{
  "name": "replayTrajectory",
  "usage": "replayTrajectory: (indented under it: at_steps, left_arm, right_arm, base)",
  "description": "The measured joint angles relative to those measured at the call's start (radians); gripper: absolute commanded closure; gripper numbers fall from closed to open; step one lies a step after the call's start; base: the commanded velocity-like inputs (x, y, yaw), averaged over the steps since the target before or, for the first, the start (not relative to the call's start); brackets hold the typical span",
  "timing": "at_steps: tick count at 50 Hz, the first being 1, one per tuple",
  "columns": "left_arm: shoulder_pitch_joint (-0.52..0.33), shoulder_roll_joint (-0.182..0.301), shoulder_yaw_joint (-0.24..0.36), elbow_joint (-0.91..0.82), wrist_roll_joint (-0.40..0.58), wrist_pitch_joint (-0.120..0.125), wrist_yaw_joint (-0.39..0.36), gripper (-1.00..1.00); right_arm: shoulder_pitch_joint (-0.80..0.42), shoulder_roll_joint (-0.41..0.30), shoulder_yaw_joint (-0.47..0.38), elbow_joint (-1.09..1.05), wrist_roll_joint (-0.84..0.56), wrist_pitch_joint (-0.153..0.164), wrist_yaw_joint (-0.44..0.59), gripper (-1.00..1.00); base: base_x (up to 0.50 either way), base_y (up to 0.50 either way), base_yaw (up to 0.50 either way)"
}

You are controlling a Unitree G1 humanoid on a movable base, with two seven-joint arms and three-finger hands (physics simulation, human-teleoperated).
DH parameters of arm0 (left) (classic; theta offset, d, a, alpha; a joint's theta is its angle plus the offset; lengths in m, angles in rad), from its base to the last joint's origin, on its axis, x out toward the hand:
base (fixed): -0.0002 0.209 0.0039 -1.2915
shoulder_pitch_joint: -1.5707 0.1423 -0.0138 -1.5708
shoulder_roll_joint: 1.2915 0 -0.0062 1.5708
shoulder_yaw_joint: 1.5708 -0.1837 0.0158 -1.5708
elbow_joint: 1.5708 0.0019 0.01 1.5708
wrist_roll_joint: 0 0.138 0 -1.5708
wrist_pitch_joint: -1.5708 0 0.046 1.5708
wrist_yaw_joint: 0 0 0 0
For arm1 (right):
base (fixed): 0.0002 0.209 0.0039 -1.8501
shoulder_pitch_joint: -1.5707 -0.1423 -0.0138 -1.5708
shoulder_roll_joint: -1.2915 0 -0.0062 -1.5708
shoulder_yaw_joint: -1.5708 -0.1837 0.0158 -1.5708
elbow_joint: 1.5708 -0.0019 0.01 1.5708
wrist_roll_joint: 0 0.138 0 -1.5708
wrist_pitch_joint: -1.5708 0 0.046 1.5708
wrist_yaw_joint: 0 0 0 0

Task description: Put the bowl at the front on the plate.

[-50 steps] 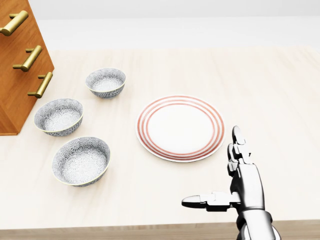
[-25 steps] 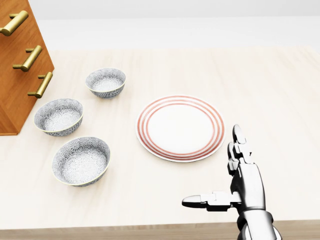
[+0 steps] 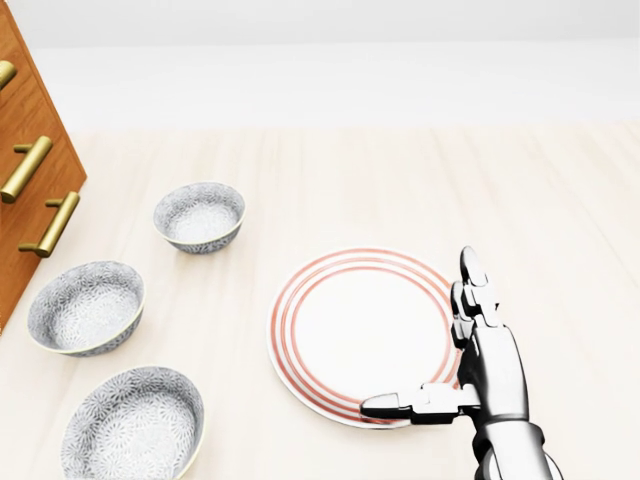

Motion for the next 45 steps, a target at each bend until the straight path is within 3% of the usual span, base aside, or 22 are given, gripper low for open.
replayTrajectory:
  at_steps: [16, 19, 20, 34, 45]
  left_arm:
    - [-0.006, -0.002, 0.001, -0.006, -0.004, 0.0, 0.0, -1.0]
    - [-0.005, -0.002, 0.0, -0.006, -0.001, 0.0, 0.0, -1.0]
    - [-0.005, -0.002, 0.0, -0.006, 0.0, 0.0, 0.0, -1.0]
    - [-0.003, -0.002, -0.002, -0.007, 0.005, 0.0, 0.0, -1.0]
    - [-0.004, 0.0, -0.003, -0.005, 0.005, 0.0, 0.0, -1.0]
  right_arm:
    - [-0.003, 0.001, 0.001, -0.002, 0.0, -0.007, 0.005, -1.0]
    - [-0.014, 0.004, 0.026, -0.05, -0.054, 0.075, -0.016, -1.0]
    - [-0.017, 0.005, 0.034, -0.063, -0.072, 0.081, -0.021, -1.0]
    - [-0.068, 0.02, 0.1, -0.231, -0.291, 0.081, -0.05, -1.0]
    - [-0.123, 0.027, 0.173, -0.288, -0.514, 0.081, -0.001, -1.0]
  base:
    - [0.46, 0.0, 0.0]
    - [0.0, 0.0, 0.0]
    - [0.0, 0.0, 0.0]
    - [0.0, 0.0, 0.0]
    - [0.0, 0.0, 0.0]
